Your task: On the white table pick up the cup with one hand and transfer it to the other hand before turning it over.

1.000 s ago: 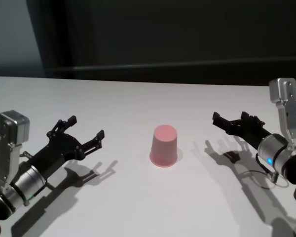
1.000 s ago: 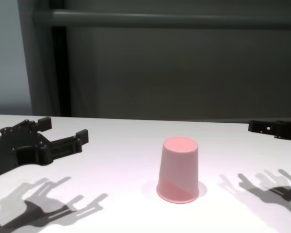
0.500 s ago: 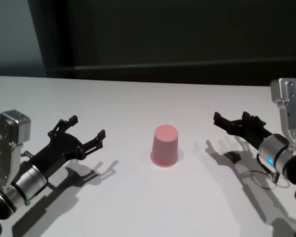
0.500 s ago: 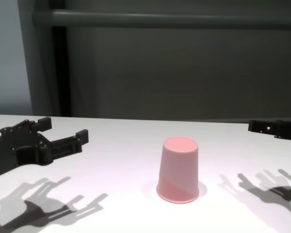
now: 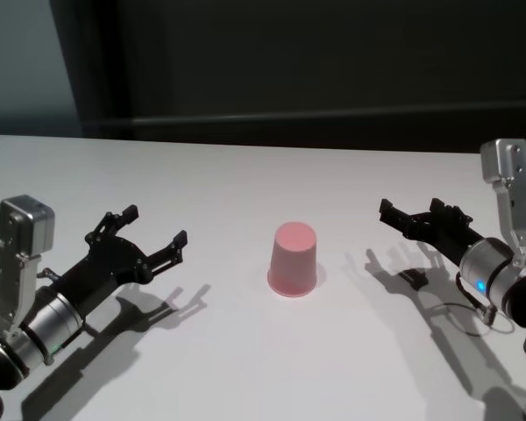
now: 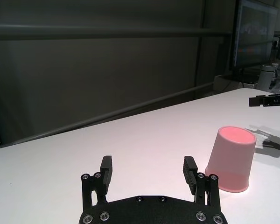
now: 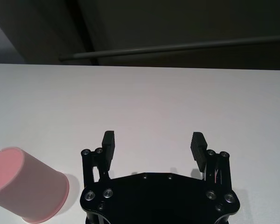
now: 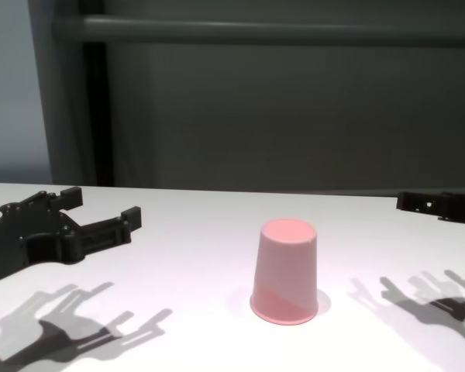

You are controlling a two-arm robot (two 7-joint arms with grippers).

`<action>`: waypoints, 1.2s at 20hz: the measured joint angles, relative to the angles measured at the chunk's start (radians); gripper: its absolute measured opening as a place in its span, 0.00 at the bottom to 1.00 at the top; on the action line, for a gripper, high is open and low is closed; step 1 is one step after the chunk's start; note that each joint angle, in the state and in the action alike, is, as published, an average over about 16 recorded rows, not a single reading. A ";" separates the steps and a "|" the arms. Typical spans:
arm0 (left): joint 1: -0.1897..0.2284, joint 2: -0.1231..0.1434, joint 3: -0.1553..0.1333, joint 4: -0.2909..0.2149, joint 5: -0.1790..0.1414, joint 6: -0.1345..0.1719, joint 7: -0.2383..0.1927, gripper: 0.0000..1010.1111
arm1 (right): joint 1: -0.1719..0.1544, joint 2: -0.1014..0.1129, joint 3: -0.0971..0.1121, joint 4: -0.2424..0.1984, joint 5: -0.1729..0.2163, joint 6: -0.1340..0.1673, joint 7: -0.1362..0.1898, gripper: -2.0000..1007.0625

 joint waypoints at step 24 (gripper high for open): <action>0.000 0.000 0.000 0.000 0.000 0.000 0.000 0.99 | 0.000 0.000 0.000 0.000 0.000 0.000 0.000 0.99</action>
